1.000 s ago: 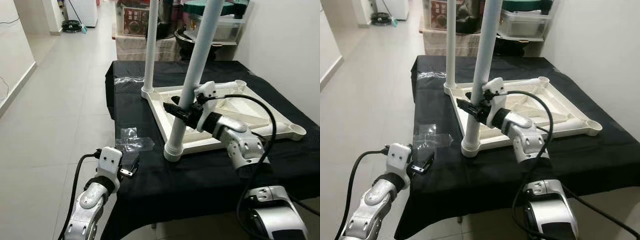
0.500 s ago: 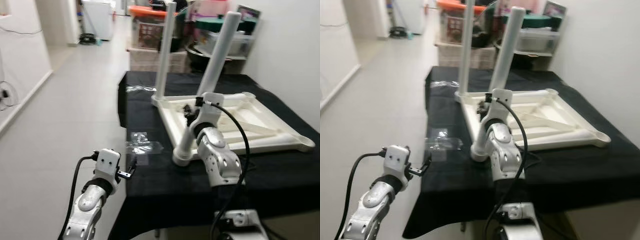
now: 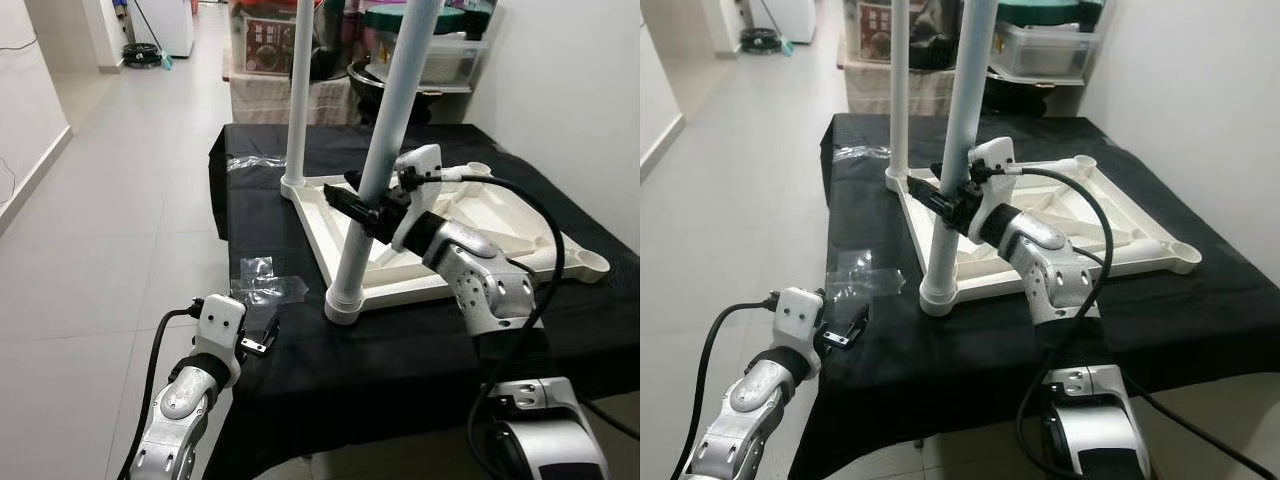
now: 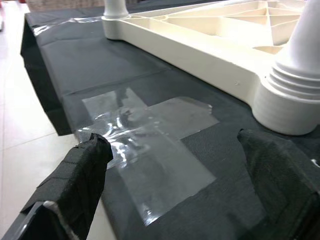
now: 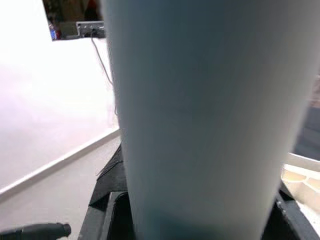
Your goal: Building children table
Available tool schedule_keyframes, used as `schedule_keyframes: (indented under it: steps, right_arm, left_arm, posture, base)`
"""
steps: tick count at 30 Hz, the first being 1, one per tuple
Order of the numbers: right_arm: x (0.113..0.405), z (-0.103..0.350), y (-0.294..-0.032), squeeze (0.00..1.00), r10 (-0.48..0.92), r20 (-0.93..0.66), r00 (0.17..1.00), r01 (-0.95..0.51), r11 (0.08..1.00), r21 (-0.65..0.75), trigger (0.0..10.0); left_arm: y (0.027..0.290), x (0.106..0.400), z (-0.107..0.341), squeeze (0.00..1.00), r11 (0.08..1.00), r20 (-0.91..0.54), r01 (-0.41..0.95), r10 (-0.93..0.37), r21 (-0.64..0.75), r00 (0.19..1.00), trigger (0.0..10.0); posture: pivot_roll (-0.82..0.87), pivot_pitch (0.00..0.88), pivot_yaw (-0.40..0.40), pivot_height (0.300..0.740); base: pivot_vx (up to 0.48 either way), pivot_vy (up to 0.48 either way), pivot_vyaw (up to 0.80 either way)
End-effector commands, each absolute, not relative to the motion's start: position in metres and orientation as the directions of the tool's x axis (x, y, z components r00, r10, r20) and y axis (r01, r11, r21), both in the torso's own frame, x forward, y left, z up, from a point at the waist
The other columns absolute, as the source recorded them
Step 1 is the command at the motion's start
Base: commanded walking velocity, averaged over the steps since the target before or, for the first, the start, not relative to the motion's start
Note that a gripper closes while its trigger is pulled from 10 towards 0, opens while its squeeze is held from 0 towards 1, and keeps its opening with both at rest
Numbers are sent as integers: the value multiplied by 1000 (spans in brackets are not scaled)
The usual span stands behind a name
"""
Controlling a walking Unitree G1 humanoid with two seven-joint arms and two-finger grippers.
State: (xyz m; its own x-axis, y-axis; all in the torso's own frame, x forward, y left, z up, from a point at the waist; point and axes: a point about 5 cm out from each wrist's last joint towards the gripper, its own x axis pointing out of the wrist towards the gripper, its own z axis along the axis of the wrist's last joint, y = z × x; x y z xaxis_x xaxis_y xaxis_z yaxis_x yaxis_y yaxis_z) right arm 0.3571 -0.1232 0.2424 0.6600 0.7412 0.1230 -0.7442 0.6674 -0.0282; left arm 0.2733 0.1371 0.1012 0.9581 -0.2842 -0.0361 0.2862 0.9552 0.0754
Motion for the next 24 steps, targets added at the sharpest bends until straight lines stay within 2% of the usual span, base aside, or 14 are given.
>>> schedule_keyframes:
  steps: [1,3,5,6,7,8,10,12,13,18,19,22,23,24]
  right_arm:
    - [354,226,-109,0,804,40,594,-804,595,-23,0]
    - [356,215,-103,0,779,-22,627,-778,627,17,0]
    - [370,194,-102,0,548,-126,827,-539,836,104,0]
    - [379,183,-119,0,245,-178,953,-215,961,172,0]
    - [379,183,-119,0,245,-178,953,-215,961,172,0]
    - [381,172,-130,0,36,-243,969,15,979,205,0]
    - [376,158,-145,0,-141,-301,943,204,960,190,0]
    - [362,147,-140,0,-186,-292,938,243,954,173,0]
    - [358,151,-126,0,-108,-256,961,155,974,168,10000]
    - [354,178,-100,0,140,-78,987,-123,975,185,10000]
    - [356,187,-102,1000,194,-25,981,-185,962,200,10000]
    - [358,194,-104,1000,243,3,970,-238,946,222,10000]
    - [363,202,-105,0,307,20,952,-303,924,234,10000]
    - [367,216,-108,0,426,71,902,-430,872,235,10000]
  left_arm:
    - [137,272,99,0,955,-45,285,-282,83,958,10000]
    - [138,272,99,0,955,-44,284,-281,86,959,10000]
    - [139,271,99,0,955,-46,282,-279,87,959,10000]
    - [139,269,98,0,955,-49,282,-279,86,959,10000]
    - [139,269,98,0,955,-49,282,-279,86,959,10000]
    - [140,268,97,0,955,-51,283,-279,86,959,10000]
    - [139,267,96,0,954,-55,285,-282,87,958,10000]
    - [136,269,98,0,952,-50,292,-289,86,956,10000]
    - [136,270,100,0,952,-46,295,-292,87,955,10000]
    - [138,272,100,0,950,-45,298,-295,94,955,10000]
    - [138,272,99,0,950,-46,298,-294,95,955,10000]
    - [139,272,99,0,950,-47,297,-293,96,955,10000]
    - [139,272,99,0,951,-46,295,-292,94,955,10000]
    - [138,271,99,0,951,-46,294,-291,90,956,10000]
  posture:
    - [69,0,-114,740]
    - [74,0,-114,740]
    - [76,0,-113,740]
    - [66,0,-107,740]
    - [66,0,-107,740]
    - [66,0,-108,740]
    - [71,0,-106,740]
    - [77,0,-108,740]
    - [77,0,-108,740]
    - [59,0,-104,740]
    - [61,0,-106,740]
    - [61,0,-106,740]
    - [61,0,-106,740]
    - [62,0,-110,740]
  base:
    - [0,0,0]
    - [0,0,0]
    - [0,0,0]
    - [0,0,0]
    - [0,0,0]
    - [0,0,0]
    - [0,0,0]
    - [0,0,0]
    - [0,0,0]
    - [0,0,0]
    - [0,0,0]
    - [0,0,0]
    - [0,0,0]
    - [0,0,0]
